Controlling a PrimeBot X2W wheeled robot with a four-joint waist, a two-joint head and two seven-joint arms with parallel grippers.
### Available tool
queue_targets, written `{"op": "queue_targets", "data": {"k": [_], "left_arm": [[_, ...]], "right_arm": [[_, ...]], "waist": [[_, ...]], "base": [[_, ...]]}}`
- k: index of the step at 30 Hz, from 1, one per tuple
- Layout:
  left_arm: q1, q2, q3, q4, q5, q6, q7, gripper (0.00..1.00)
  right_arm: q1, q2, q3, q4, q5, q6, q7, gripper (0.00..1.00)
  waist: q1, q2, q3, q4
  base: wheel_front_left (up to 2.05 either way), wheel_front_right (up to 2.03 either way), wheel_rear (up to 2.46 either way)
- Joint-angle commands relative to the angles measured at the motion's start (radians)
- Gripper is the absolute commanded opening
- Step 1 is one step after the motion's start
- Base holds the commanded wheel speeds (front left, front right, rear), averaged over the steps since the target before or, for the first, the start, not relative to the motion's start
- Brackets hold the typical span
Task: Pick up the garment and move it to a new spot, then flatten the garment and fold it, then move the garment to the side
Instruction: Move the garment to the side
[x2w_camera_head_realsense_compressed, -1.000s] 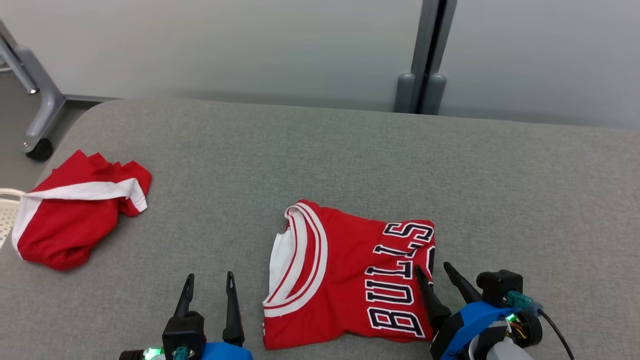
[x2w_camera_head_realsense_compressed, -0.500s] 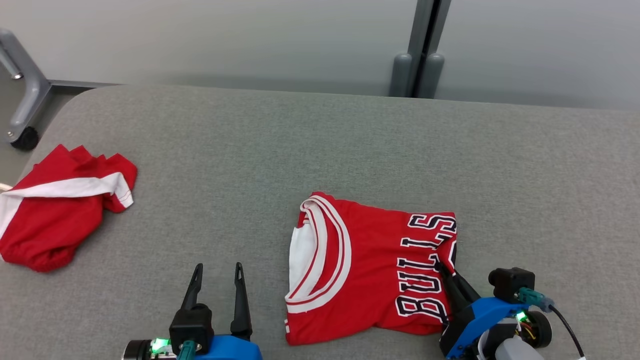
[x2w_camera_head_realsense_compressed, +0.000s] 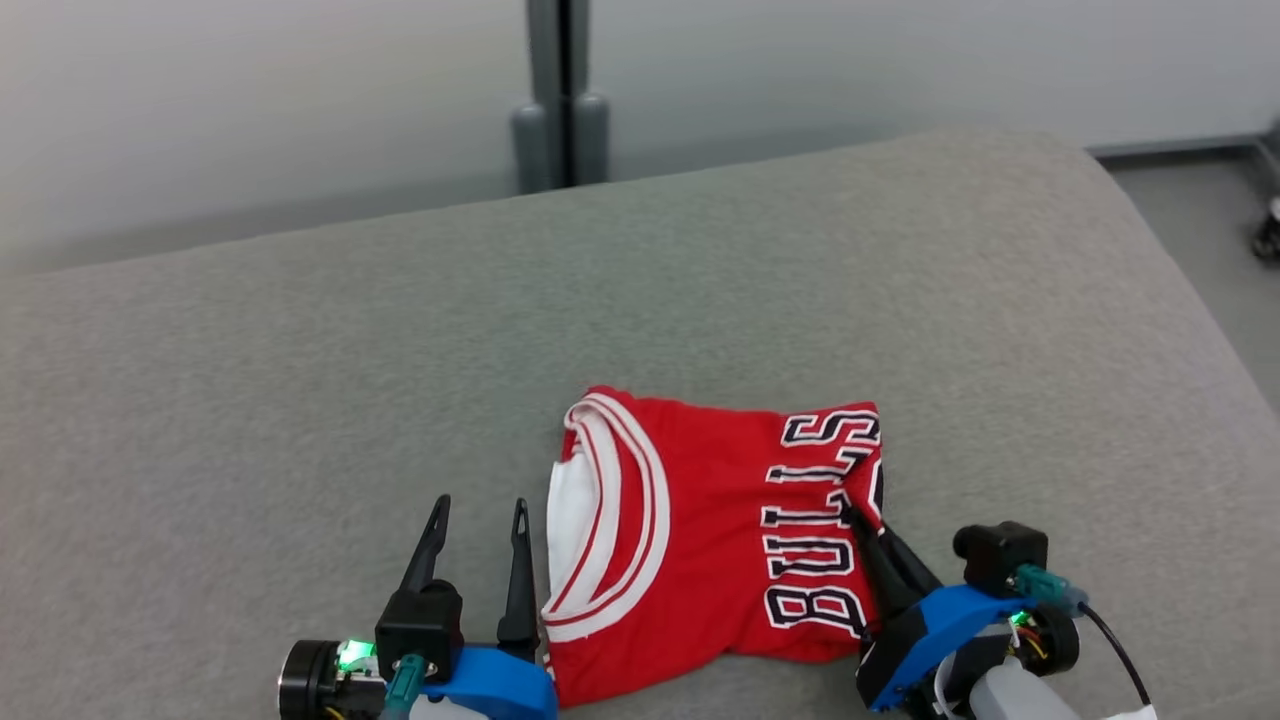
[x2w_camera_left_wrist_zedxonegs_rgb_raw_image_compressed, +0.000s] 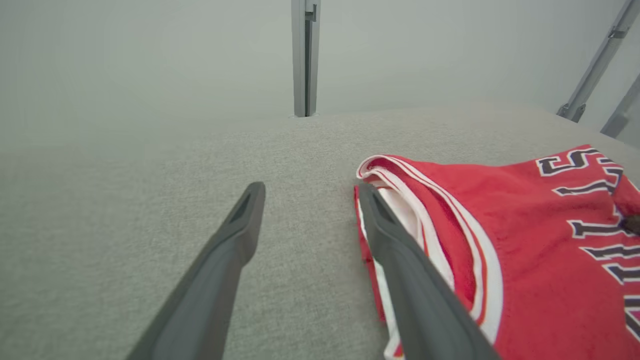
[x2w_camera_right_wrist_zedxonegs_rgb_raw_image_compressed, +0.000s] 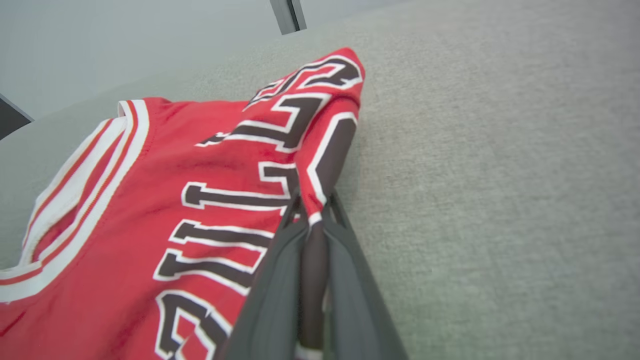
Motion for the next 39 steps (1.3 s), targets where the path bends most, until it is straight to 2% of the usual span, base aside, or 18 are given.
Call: {"op": "queue_targets", "data": {"k": [1,10,14,17,22,26,30,31,34,35,39], "left_arm": [[-0.011,0.0,-0.001,0.001,0.001,0.005,-0.003,1.0],[-0.032,0.0,0.007,0.006,0.011,0.005,-0.003,1.0],[-0.042,0.0,0.023,0.015,0.024,0.001,-0.003,1.0],[-0.046,0.0,0.027,0.023,0.028,-0.006,-0.003,1.0],[-0.06,0.0,0.014,0.029,0.029,-0.014,-0.003,1.0],[-0.07,0.0,0.012,0.036,0.043,-0.012,-0.003,1.0],[-0.08,0.0,0.016,0.04,0.067,-0.015,-0.003,1.0],[-0.08,0.0,0.016,0.04,0.067,-0.015,-0.003,1.0],[-0.098,0.0,0.019,0.036,0.086,-0.018,-0.003,1.0],[-0.104,0.0,0.023,0.032,0.096,-0.015,-0.003,1.0],[-0.126,0.0,0.027,0.022,0.113,-0.01,-0.003,1.0]], "right_arm": [[-0.012,-0.006,0.013,-0.008,0.01,0.0,-0.001,0.0],[-0.02,-0.005,0.075,-0.059,0.064,0.0,-0.002,0.0],[-0.028,-0.005,0.084,-0.071,0.076,0.0,-0.002,0.0],[-0.036,-0.004,0.085,-0.077,0.079,0.0,-0.002,0.0],[-0.062,-0.008,0.066,-0.076,0.05,0.0,-0.002,0.0],[-0.129,-0.032,0.037,-0.05,0.01,0.0,-0.002,0.0],[-0.225,-0.077,-0.036,0.012,-0.047,0.0,-0.002,0.0],[-0.225,-0.077,-0.036,0.012,-0.047,0.0,-0.002,0.0],[-0.302,-0.138,-0.117,0.068,-0.102,0.0,-0.002,0.0],[-0.351,-0.178,-0.172,0.105,-0.147,0.0,-0.002,0.0],[-0.428,-0.269,-0.302,0.18,-0.236,0.0,-0.002,0.0]], "waist": [[-0.0001,-0.0002,-0.05,-0.083],[-0.0001,-0.0002,-0.024,-0.282],[-0.0001,-0.0002,-0.003,-0.339],[-0.0001,-0.0002,0.009,-0.353],[-0.0001,-0.0002,0.03,-0.324],[-0.0001,-0.0002,0.059,-0.269],[-0.0001,-0.0002,0.1,-0.196],[-0.0001,-0.0002,0.1,-0.196],[-0.0001,-0.0002,0.139,-0.142],[-0.0001,-0.0002,0.163,-0.114],[-0.0001,-0.0002,0.213,-0.066]], "base": [[0.0,0.0,0.0],[0.0,0.0,0.0],[0.0,0.0,0.0],[0.0,0.0,0.0],[0.0,0.0,0.0],[0.0,0.0,0.0],[0.0,0.0,0.0],[0.0,0.0,0.0],[0.0,0.0,0.0],[0.0,0.0,0.0],[0.0,0.0,0.0]]}}
